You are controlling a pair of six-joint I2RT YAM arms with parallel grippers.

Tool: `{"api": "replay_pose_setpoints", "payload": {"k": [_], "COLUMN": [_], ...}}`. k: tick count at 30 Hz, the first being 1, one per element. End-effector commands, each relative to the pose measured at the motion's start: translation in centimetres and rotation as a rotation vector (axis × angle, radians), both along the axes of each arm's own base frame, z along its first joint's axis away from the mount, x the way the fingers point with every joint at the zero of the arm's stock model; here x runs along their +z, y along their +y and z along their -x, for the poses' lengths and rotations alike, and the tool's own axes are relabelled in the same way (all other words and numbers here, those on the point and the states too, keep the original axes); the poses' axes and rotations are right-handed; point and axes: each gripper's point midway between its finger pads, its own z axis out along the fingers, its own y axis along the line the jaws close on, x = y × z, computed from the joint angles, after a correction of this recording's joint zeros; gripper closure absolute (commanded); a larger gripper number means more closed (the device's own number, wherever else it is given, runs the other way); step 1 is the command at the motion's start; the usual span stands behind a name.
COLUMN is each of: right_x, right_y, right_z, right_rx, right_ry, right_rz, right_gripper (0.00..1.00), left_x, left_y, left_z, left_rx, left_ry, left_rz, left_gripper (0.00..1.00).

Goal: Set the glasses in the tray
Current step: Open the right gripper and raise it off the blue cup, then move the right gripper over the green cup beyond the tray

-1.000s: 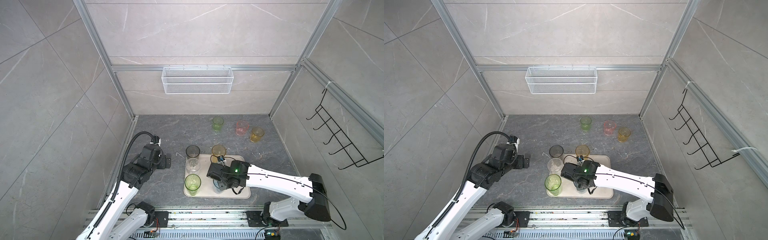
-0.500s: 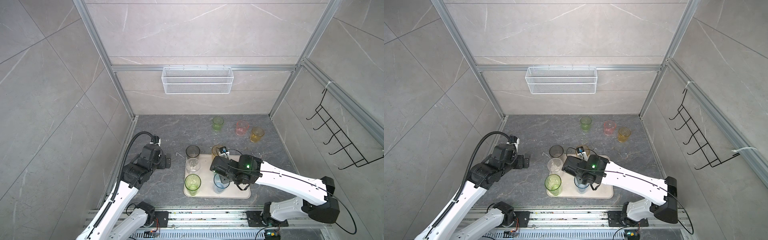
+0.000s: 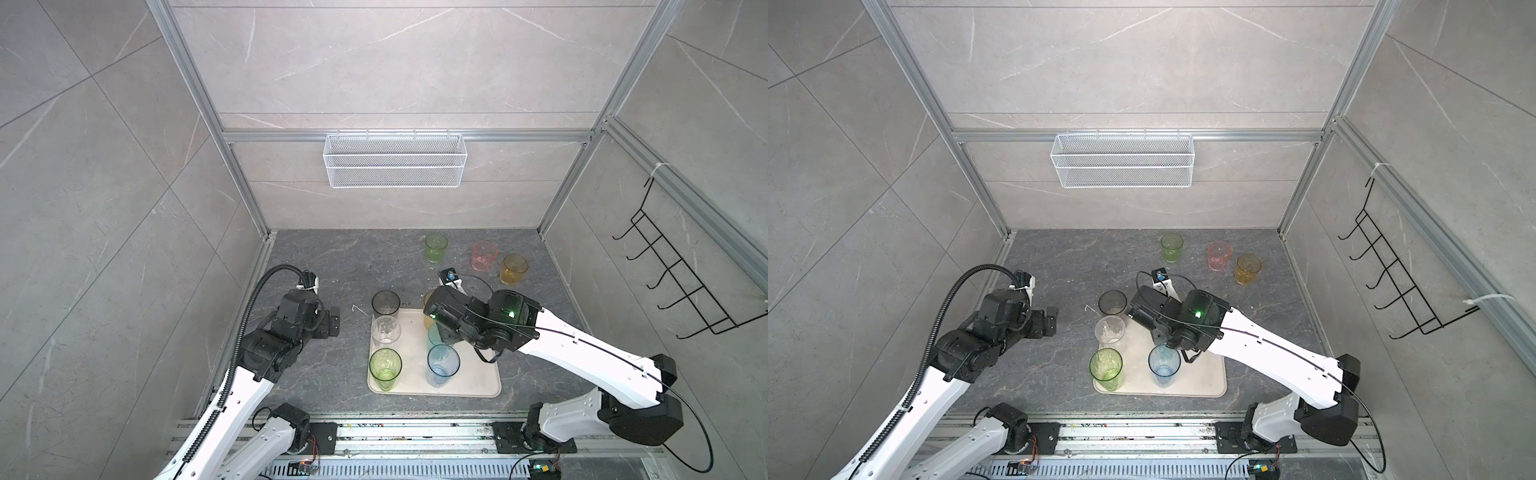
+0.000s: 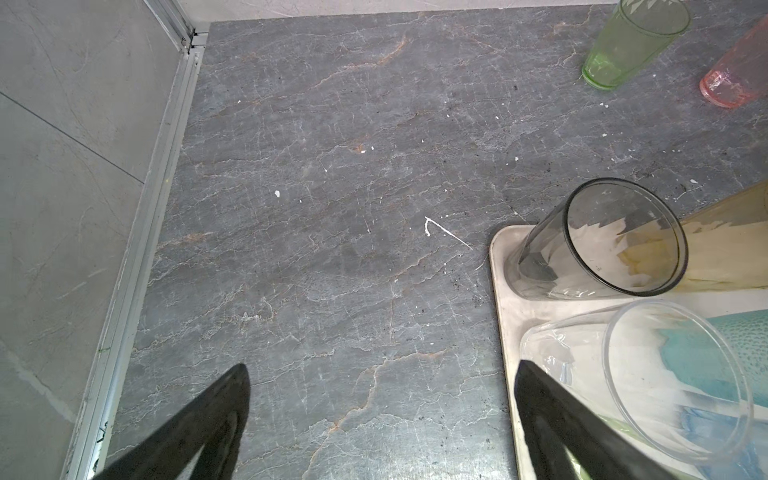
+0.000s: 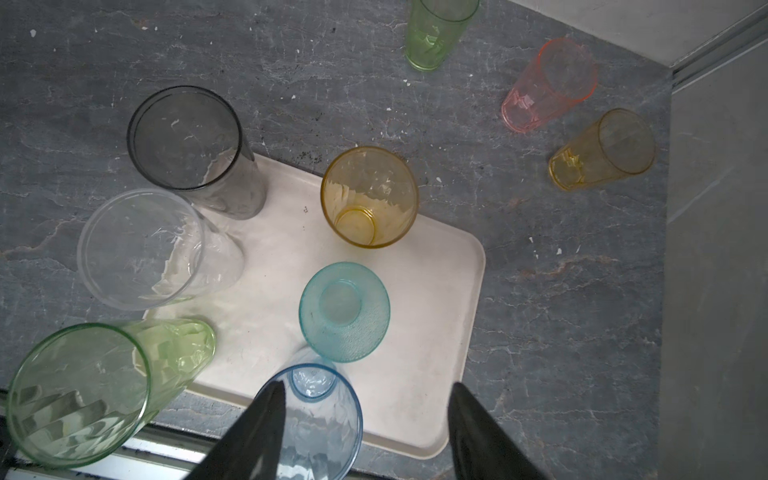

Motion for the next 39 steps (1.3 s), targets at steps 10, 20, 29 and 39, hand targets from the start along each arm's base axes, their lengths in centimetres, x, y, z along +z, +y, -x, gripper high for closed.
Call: {"api": "replay_pose_setpoints", "payload": {"k": [10,20,29,39], "right_x": [2.4,2.4,0.9,-4.0], "right_y": [-2.6,-3.1,-4.6,-6.1], "right_z": [-6.0,-11.4,-17.6,-24.8], "right_rx": [-0.094,-0.133,-0.203,-0.304], "right_ry": [-0.116,-0.151,-0.168,-0.08], "right_rz": [-0.086,-0.127,-0.169,-0.28], "right_gripper": [0.34,0.36,0.36,0.36], "left_x": [0.8,0.6,0.5,0.2], "left_y": [-0.4,-0.7,-0.1,0.1], "left_z": [-1.0,-1.6,-1.7,-2.0], "left_rx": [-0.008,-0.021,-0.009,-0.001], "left_ry": [-0.039,-0.035,-0.04,-0.035], "left_rz": [0.006,-0.013,-0.05,-0.078], "left_gripper": [0.0,0.01,0.0,0.0]}}
